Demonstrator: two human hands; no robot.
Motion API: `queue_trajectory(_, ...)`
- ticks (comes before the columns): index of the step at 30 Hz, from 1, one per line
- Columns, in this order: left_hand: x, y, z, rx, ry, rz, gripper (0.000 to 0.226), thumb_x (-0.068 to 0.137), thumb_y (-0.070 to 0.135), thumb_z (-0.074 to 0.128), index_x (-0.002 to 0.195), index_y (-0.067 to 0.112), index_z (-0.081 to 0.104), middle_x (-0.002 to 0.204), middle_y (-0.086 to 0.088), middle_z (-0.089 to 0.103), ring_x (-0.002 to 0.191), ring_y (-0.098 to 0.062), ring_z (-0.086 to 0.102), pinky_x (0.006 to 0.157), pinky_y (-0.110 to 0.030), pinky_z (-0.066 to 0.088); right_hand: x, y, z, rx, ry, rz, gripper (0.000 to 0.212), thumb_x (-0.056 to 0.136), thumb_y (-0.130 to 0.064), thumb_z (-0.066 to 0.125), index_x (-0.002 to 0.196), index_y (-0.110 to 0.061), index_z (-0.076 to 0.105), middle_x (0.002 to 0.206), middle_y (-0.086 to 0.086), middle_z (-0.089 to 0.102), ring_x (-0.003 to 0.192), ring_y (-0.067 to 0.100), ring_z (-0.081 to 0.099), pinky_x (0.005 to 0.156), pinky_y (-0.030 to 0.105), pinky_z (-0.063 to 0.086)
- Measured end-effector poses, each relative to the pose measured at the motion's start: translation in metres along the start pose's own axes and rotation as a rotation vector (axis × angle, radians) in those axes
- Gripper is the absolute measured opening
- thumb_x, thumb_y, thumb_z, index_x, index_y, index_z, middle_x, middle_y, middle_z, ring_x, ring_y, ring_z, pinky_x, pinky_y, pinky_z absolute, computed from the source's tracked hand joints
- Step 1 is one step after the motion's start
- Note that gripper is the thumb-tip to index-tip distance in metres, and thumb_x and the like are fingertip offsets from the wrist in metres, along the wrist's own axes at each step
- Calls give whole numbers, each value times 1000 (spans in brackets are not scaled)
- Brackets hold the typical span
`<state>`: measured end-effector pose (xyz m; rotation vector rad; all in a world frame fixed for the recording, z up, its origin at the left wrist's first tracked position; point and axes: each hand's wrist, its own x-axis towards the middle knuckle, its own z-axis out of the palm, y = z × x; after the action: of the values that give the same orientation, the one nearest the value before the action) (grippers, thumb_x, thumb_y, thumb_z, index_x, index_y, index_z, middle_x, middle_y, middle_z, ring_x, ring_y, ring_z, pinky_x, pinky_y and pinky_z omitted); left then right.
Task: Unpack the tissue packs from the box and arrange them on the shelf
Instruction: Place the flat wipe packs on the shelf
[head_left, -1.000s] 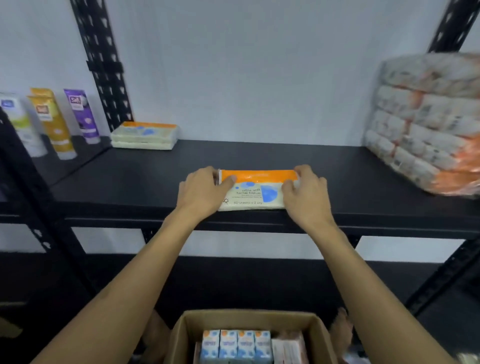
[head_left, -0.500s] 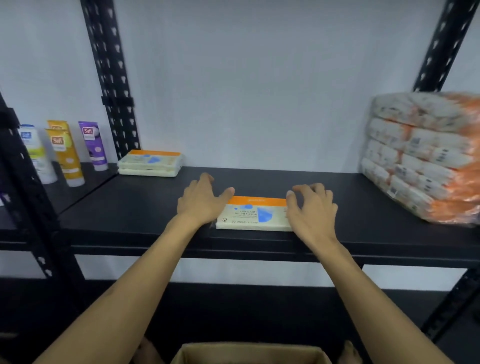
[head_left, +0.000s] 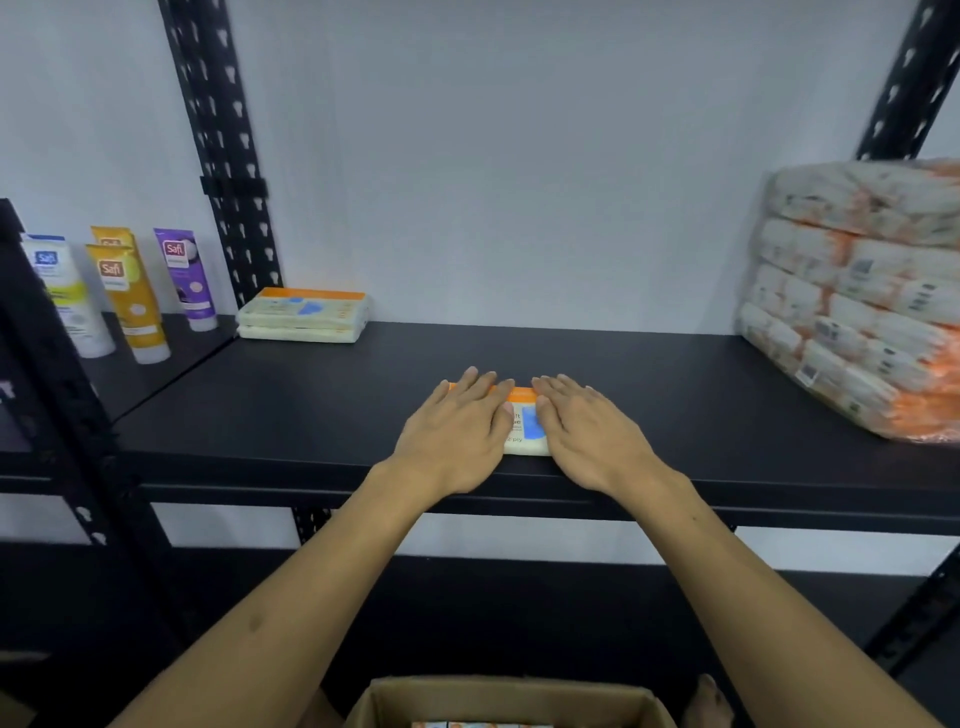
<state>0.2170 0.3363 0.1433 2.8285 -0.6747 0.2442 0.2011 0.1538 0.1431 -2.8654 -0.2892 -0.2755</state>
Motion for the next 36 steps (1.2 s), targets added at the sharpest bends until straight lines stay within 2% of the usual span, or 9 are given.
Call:
queue_trajectory(6, -5, -4, -3, -62, -57, -74, 60, 110, 44, 14, 163, 17, 9, 171, 4, 4, 157, -11, 1, 128, -31, 6, -9, 16, -6, 102, -55, 52, 53, 110, -37, 18, 159, -19, 25, 165, -6, 25, 154, 10, 14, 125, 33, 11)
queue_trajectory(10, -16, -5, -3, -121, -49, -141, 61, 110, 44, 15, 163, 16, 6, 171, 3, -1, 157, -12, -5, 127, -33, 6, -14, 12, -7, 110, -56, 55, 54, 111, -35, 18, 160, -15, 21, 167, -3, 20, 155, 11, 11, 123, 28, 7)
queue_trajectory(14, -15, -6, -16, -179, -133, -158, 60, 111, 41, 16, 163, 14, 4, 171, 1, -2, 157, -15, -5, 126, -36, 3, -18, 11, -21, 151, -142, 62, 53, 111, -33, 19, 160, -14, 19, 168, -3, 16, 155, 12, 12, 122, 28, 9)
queue_trajectory(17, -10, -2, -25, 0, -130, -92, 58, 111, 40, 16, 163, 16, 13, 171, 0, 7, 158, -18, 0, 127, -49, 0, -8, 5, -35, 86, -204, 86, 51, 111, -28, 20, 156, -6, 27, 164, 7, 28, 151, 21, 24, 124, 37, 10)
queue_trajectory(20, -11, 12, -20, 95, -90, 51, 53, 111, 36, 17, 162, 20, 21, 170, 2, 15, 158, -18, 3, 126, -54, 1, 1, -15, -34, 5, -144, 44, 48, 111, -24, 22, 151, -1, 34, 158, 13, 37, 147, 26, 30, 122, 43, 13)
queue_trajectory(22, -12, 15, -12, 42, -74, 73, 52, 111, 33, 17, 161, 20, 22, 169, 4, 18, 157, -15, 7, 127, -50, 6, 0, -22, -20, -38, -128, -33, 48, 110, -24, 23, 152, -2, 34, 158, 12, 38, 148, 27, 30, 121, 42, 18)
queue_trajectory(24, -14, 12, -7, -3, -43, 53, 52, 112, 33, 17, 162, 19, 21, 169, 5, 18, 157, -12, 7, 127, -45, 8, -3, -20, -4, -46, -82, -70, 51, 110, -27, 21, 157, -7, 27, 164, 7, 30, 153, 22, 21, 125, 38, 15)
queue_trajectory(26, -15, 9, -5, -6, -20, 36, 53, 111, 34, 17, 162, 17, 19, 169, 4, 17, 157, -11, 6, 128, -41, 6, -4, -14, 1, -26, -37, -66, 52, 111, -30, 20, 158, -10, 24, 166, 5, 25, 155, 19, 16, 126, 35, 11)
queue_trajectory(36, -23, 3, -3, 4, 6, -27, 56, 111, 37, 17, 163, 17, 15, 170, 4, 14, 157, -10, 5, 128, -31, 4, -17, 6, -3, 56, -55, -27, 56, 110, -38, 16, 161, -16, 18, 168, -2, 17, 155, 10, 10, 126, 29, 8)
